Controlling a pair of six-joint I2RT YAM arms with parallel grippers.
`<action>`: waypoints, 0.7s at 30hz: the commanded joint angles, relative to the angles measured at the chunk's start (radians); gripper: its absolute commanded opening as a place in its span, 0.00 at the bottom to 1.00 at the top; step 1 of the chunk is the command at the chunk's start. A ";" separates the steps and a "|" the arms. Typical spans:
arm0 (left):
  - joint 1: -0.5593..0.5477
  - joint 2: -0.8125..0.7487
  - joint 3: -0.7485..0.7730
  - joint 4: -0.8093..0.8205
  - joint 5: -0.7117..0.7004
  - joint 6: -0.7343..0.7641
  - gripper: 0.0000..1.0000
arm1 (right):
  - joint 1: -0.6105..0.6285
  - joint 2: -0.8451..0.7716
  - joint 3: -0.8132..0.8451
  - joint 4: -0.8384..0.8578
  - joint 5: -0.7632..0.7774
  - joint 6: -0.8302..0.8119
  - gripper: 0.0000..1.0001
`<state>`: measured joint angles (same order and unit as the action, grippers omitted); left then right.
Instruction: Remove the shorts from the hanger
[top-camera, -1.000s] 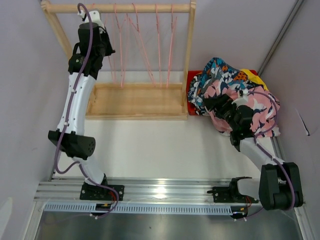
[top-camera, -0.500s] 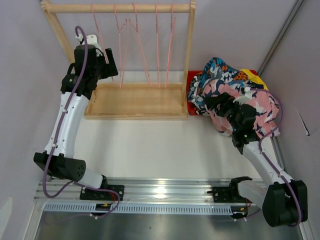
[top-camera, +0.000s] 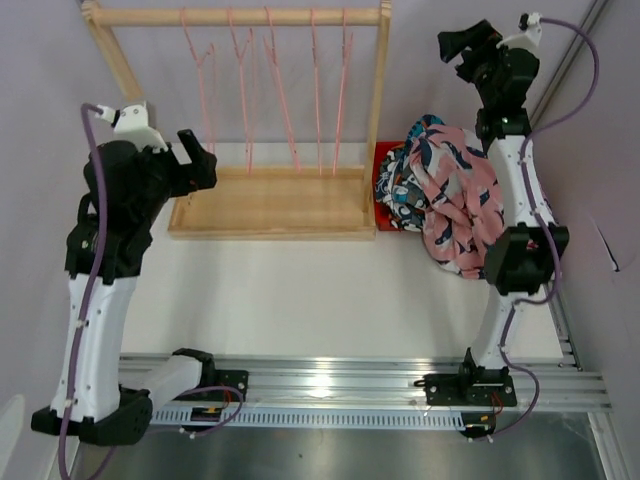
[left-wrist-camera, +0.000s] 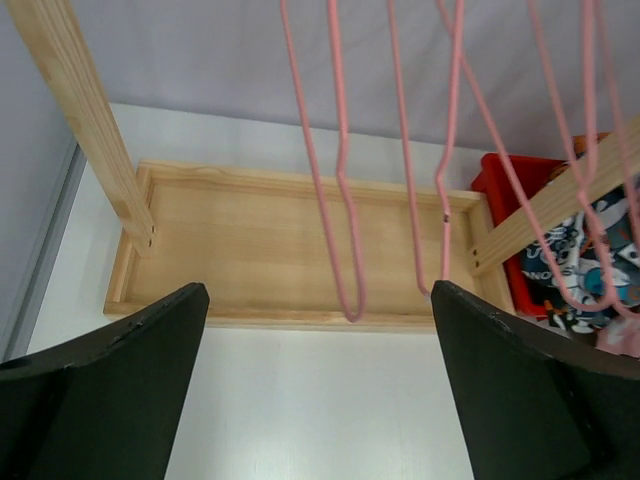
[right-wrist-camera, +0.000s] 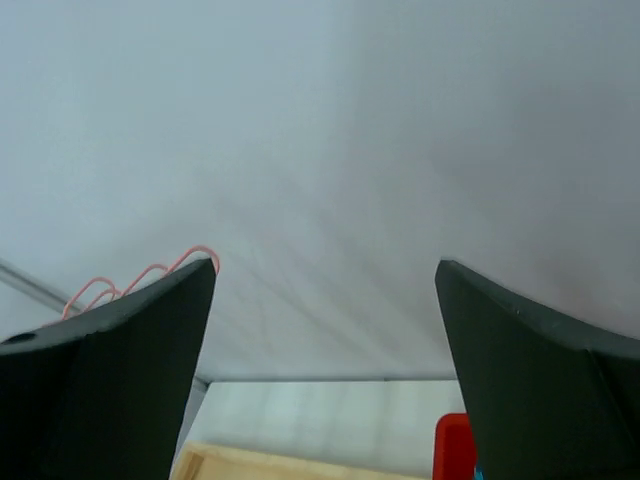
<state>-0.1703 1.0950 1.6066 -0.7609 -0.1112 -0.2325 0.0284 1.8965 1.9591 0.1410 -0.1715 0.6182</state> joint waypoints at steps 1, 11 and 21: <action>-0.008 -0.047 0.015 -0.029 0.065 -0.021 0.99 | -0.009 0.313 0.403 -0.220 -0.040 0.071 0.99; -0.049 -0.165 -0.014 -0.064 0.166 -0.051 0.99 | 0.106 -0.238 -0.229 -0.370 0.519 -0.142 1.00; -0.055 -0.285 -0.092 0.014 0.272 -0.045 0.99 | 0.292 -1.133 -0.831 -0.501 0.444 -0.172 1.00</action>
<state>-0.2207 0.8284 1.5440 -0.8074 0.0998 -0.2630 0.2714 0.9356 1.2182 -0.3191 0.2424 0.4728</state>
